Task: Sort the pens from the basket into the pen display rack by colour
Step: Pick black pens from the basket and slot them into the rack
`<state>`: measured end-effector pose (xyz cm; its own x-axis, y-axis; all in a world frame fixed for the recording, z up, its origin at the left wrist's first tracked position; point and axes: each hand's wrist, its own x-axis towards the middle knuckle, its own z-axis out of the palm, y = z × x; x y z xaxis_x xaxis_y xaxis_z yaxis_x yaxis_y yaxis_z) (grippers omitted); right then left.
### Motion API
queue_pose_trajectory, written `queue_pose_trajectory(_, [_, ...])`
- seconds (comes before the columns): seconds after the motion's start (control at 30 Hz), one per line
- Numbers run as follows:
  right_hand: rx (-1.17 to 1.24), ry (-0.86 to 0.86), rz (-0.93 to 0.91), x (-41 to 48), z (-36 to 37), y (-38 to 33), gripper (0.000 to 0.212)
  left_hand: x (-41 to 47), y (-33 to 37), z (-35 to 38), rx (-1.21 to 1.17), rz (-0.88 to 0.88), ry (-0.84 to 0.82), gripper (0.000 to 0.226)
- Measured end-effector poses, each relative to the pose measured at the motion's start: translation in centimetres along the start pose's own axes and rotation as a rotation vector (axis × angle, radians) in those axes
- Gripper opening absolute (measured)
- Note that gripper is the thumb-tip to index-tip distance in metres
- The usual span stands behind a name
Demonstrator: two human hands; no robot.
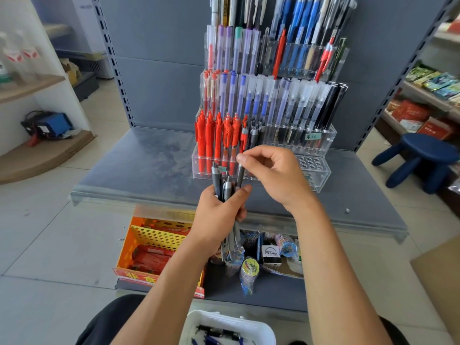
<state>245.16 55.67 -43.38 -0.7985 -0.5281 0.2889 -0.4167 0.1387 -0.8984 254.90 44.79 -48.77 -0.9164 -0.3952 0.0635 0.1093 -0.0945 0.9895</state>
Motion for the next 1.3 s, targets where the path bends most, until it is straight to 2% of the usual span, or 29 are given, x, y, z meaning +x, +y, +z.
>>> queue_pose_trajectory(0.13, [0.057,0.070,-0.014,0.2,0.2,0.0,0.007,0.0,0.0,0.2,-0.017,-0.026,0.000,0.026])
queue_pose_trajectory(0.2, [0.054,-0.025,0.019,0.1,0.1,-0.1,0.009,0.1,0.0,0.2,-0.048,-0.052,0.006,0.025])
queue_pose_trajectory(0.27, [0.062,-0.175,0.087,-0.1,-0.3,-0.1,0.021,0.1,0.1,0.2,-0.097,-0.078,0.012,0.024])
queue_pose_trajectory(0.33, [0.070,-0.227,0.112,-0.2,-0.7,-0.2,0.033,0.3,0.2,0.1,-0.111,-0.089,0.010,0.023])
queue_pose_trajectory(0.43, [0.155,-0.140,0.065,-0.1,-0.4,-0.4,0.038,0.4,0.4,0.1,-0.133,-0.089,-0.004,0.022])
queue_pose_trajectory(0.57, [0.341,0.159,-0.011,0.6,-1.0,-0.7,0.038,0.2,0.2,0.0,-0.112,-0.128,-0.035,0.027])
queue_pose_trajectory(0.67, [0.251,0.384,-0.118,0.8,-1.8,-0.5,0.037,0.1,0.0,0.1,-0.100,-0.138,-0.084,0.038])
queue_pose_trajectory(0.77, [0.146,0.502,-0.238,1.1,-1.8,0.3,0.037,0.1,-0.2,0.3,-0.093,-0.147,-0.097,0.043])
queue_pose_trajectory(1.07, [-0.030,0.535,-0.343,1.7,-0.9,1.2,0.034,0.0,-0.3,0.8,-0.071,-0.165,-0.082,0.046])
queue_pose_trajectory(1.3, [-0.242,0.443,-0.237,2.0,0.1,3.0,0.038,0.1,-0.1,0.7,-0.059,-0.162,-0.073,0.047])
